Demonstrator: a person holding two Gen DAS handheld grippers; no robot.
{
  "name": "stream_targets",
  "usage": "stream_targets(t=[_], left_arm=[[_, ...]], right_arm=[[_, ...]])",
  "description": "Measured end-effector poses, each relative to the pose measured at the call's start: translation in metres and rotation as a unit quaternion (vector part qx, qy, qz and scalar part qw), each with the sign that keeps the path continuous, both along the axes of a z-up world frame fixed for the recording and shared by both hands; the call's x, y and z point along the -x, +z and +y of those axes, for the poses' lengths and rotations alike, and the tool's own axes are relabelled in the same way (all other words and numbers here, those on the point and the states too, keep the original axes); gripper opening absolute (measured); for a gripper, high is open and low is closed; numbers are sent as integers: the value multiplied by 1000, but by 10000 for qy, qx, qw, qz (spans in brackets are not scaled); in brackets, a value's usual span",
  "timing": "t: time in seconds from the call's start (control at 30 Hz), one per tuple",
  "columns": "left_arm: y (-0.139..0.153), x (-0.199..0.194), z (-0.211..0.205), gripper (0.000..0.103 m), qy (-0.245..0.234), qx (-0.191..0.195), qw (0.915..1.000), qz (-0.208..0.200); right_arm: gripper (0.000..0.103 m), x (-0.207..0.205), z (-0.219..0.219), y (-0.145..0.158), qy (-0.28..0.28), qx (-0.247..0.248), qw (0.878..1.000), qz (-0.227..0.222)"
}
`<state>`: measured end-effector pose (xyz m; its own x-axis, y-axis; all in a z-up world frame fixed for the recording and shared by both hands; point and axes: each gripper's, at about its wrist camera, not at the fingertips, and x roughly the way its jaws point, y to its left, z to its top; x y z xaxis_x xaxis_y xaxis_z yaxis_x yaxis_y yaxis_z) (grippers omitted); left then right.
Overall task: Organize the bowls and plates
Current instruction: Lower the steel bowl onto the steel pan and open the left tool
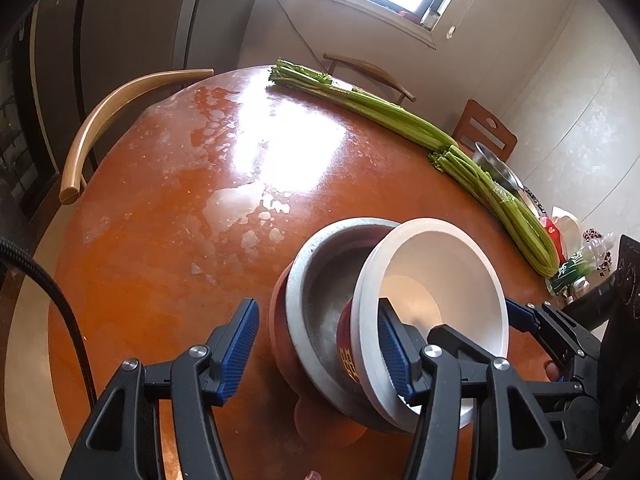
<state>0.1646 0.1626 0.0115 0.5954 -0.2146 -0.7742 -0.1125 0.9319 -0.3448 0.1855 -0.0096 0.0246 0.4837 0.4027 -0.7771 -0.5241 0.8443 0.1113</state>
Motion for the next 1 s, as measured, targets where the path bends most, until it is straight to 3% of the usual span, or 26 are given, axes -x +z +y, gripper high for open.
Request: stream_targets(t=[0.27, 0.7, 1.0], left_arm=[[-9, -3, 5, 61, -22, 408, 9991, 73], [-14, -13, -20, 64, -254, 199, 9994, 141], [-14, -21, -52, 65, -460, 146, 9987, 174]], right_arm=[[75, 0, -7, -1, -132, -140, 9997, 123], [75, 2, -8, -7, 58, -127, 9995, 299], [75, 5, -39, -9, -166, -121, 9993, 314]])
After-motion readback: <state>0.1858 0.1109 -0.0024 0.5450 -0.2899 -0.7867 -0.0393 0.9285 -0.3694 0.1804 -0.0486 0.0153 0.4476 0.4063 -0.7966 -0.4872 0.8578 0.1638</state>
